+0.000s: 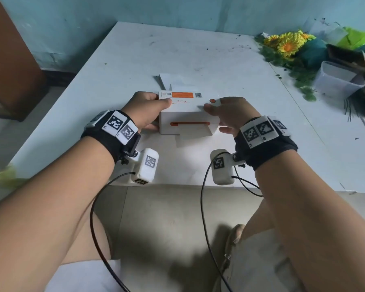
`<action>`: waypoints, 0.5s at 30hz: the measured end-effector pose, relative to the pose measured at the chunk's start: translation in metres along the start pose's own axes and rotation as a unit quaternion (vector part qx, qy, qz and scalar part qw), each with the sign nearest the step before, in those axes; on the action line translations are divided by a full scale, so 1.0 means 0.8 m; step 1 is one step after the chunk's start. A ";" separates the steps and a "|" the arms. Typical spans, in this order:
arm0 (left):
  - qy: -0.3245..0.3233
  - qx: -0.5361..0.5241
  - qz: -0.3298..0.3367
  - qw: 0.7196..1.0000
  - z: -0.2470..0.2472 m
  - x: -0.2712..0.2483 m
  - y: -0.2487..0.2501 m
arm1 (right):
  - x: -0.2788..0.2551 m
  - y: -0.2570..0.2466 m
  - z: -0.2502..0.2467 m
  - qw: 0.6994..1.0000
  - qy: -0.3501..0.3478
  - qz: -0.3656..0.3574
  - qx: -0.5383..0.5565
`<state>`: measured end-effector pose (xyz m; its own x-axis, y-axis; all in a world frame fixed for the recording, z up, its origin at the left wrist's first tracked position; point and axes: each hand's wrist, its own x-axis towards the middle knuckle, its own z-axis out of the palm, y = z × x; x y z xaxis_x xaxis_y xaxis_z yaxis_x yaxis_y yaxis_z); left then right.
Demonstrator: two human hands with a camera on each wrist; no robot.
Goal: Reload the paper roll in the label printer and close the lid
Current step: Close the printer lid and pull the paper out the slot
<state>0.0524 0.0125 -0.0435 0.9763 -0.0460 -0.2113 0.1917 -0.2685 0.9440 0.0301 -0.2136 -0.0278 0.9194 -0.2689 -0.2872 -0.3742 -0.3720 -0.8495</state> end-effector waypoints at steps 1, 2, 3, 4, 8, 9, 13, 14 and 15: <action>0.004 -0.006 -0.003 1.000 -0.001 0.000 0.000 | 0.003 0.000 -0.001 1.000 -0.007 0.008 0.006; 0.008 -0.015 -0.009 1.000 -0.001 0.001 0.001 | 0.007 0.001 -0.003 1.000 -0.014 0.012 0.014; 0.014 -0.028 -0.020 0.999 -0.002 0.002 0.002 | 0.010 0.001 -0.003 0.999 -0.023 0.018 0.022; 0.020 -0.042 -0.032 0.998 -0.003 0.002 0.005 | 0.013 0.002 -0.003 0.999 -0.032 0.024 0.033; 0.044 -0.051 -0.055 0.996 -0.008 0.009 0.009 | 0.017 -0.001 0.003 0.996 -0.068 0.036 0.051; 0.050 -0.022 -0.047 0.997 -0.009 0.012 0.007 | 0.016 -0.003 0.006 0.995 -0.075 0.038 0.048; 0.055 0.034 -0.017 0.998 -0.006 0.018 0.001 | 0.013 -0.004 0.017 0.996 -0.080 0.032 0.023; 0.057 0.026 -0.009 0.998 -0.005 0.018 0.003 | 0.015 -0.004 0.018 0.997 -0.076 0.026 0.015; 0.062 0.019 -0.004 0.998 -0.005 0.022 0.004 | 0.016 -0.003 0.020 0.997 -0.072 0.020 0.007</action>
<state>0.0704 0.0148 -0.0434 0.9801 0.0759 -0.1833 0.1978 -0.3045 0.9317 0.0450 -0.2022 -0.0366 0.9124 -0.1523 -0.3799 -0.4093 -0.3509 -0.8422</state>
